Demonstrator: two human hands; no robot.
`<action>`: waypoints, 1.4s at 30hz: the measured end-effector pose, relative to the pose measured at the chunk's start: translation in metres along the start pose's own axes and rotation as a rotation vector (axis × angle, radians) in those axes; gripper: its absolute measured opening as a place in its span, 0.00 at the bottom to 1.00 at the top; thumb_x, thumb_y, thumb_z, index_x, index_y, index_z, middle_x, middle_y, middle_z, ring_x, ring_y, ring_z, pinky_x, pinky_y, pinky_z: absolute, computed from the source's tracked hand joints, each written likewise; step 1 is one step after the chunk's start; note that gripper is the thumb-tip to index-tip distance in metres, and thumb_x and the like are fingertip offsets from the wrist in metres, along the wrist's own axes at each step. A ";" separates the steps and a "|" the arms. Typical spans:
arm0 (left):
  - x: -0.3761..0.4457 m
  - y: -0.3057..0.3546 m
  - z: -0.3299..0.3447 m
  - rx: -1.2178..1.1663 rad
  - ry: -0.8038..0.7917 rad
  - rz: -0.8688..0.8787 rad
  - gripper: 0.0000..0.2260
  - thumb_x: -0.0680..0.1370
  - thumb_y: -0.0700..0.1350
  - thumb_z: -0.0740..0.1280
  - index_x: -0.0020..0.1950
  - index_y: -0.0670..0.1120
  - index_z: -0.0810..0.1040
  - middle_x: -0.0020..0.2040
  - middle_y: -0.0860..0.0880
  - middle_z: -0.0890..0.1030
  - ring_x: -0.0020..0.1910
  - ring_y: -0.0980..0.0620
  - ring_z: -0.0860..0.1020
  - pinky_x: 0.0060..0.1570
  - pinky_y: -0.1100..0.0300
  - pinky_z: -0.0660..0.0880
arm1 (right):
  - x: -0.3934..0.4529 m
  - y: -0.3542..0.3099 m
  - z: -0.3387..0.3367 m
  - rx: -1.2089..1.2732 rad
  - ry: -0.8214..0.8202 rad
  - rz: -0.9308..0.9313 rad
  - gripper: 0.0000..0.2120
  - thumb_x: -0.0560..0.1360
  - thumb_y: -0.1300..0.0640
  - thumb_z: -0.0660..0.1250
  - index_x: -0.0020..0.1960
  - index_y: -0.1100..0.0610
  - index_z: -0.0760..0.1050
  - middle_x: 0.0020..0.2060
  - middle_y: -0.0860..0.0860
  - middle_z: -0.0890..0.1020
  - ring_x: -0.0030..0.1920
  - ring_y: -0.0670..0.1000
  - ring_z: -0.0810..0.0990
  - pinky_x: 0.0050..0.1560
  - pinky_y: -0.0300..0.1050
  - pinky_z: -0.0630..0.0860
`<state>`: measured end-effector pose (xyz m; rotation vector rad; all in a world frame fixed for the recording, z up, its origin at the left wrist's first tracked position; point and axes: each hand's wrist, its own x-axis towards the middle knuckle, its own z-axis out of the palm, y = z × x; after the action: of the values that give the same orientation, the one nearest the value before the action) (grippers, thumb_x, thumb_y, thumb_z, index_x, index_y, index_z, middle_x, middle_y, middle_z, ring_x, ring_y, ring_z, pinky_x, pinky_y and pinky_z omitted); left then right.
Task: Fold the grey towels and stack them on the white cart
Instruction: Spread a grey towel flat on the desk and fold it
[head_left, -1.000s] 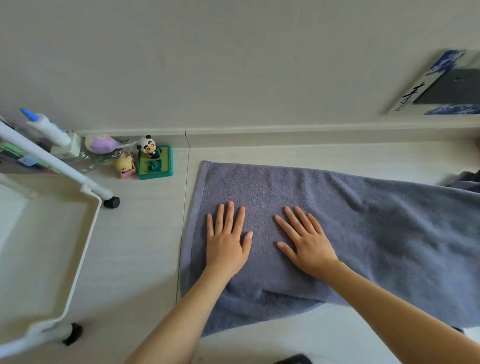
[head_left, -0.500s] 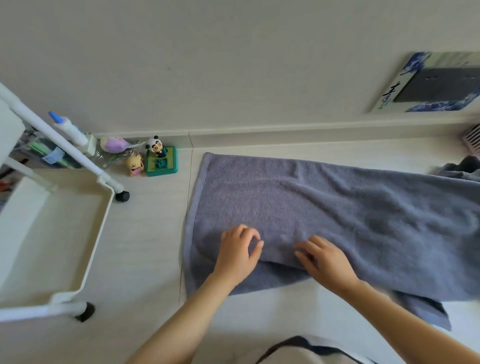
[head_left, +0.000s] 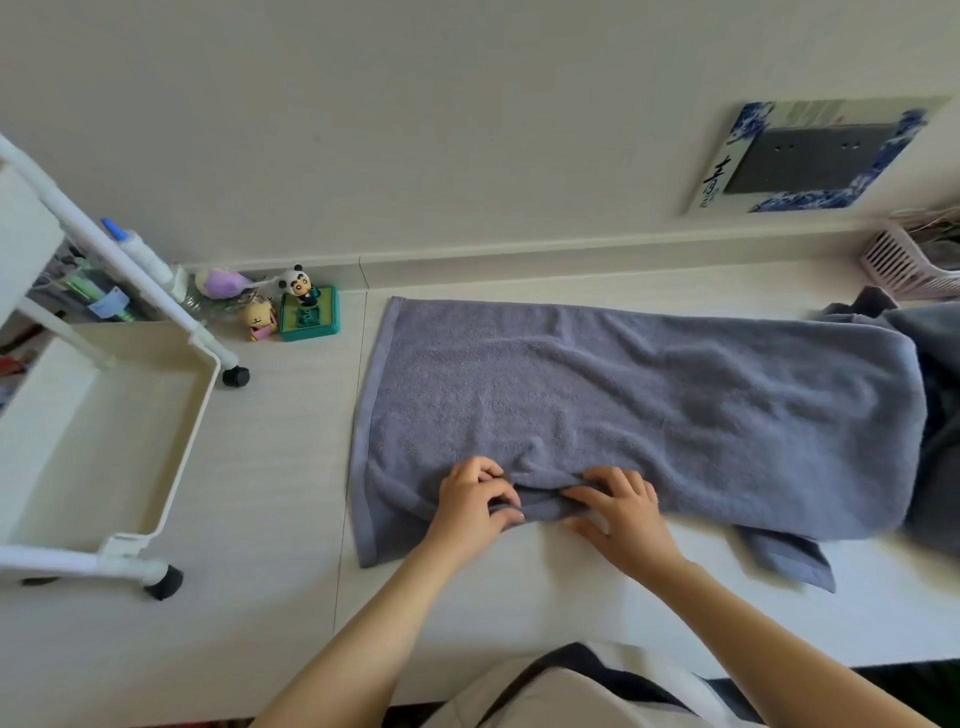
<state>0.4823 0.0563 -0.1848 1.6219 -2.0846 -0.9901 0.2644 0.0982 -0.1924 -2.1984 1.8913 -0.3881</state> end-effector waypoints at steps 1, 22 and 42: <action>0.000 0.002 -0.004 -0.051 -0.020 -0.027 0.05 0.68 0.46 0.76 0.41 0.48 0.84 0.52 0.55 0.70 0.53 0.56 0.71 0.60 0.61 0.63 | 0.001 -0.001 0.000 0.001 0.019 0.017 0.18 0.68 0.38 0.59 0.49 0.45 0.81 0.45 0.48 0.77 0.47 0.50 0.66 0.47 0.47 0.68; 0.002 0.002 -0.054 0.089 -0.424 -0.110 0.09 0.72 0.47 0.73 0.36 0.58 0.75 0.60 0.55 0.67 0.64 0.56 0.68 0.66 0.62 0.60 | -0.043 0.035 -0.054 -0.120 -0.252 0.097 0.23 0.79 0.38 0.50 0.37 0.53 0.70 0.28 0.46 0.72 0.31 0.52 0.74 0.36 0.42 0.67; -0.020 -0.036 -0.014 0.589 -0.153 -0.254 0.41 0.62 0.73 0.32 0.75 0.61 0.36 0.76 0.50 0.33 0.74 0.42 0.32 0.68 0.37 0.33 | -0.038 0.021 -0.006 -0.201 -0.338 0.370 0.44 0.59 0.27 0.18 0.71 0.45 0.25 0.75 0.58 0.36 0.75 0.58 0.37 0.73 0.54 0.37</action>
<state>0.5231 0.0667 -0.1966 2.1938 -2.4771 -0.6070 0.2372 0.1322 -0.1961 -1.8134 2.1447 0.2320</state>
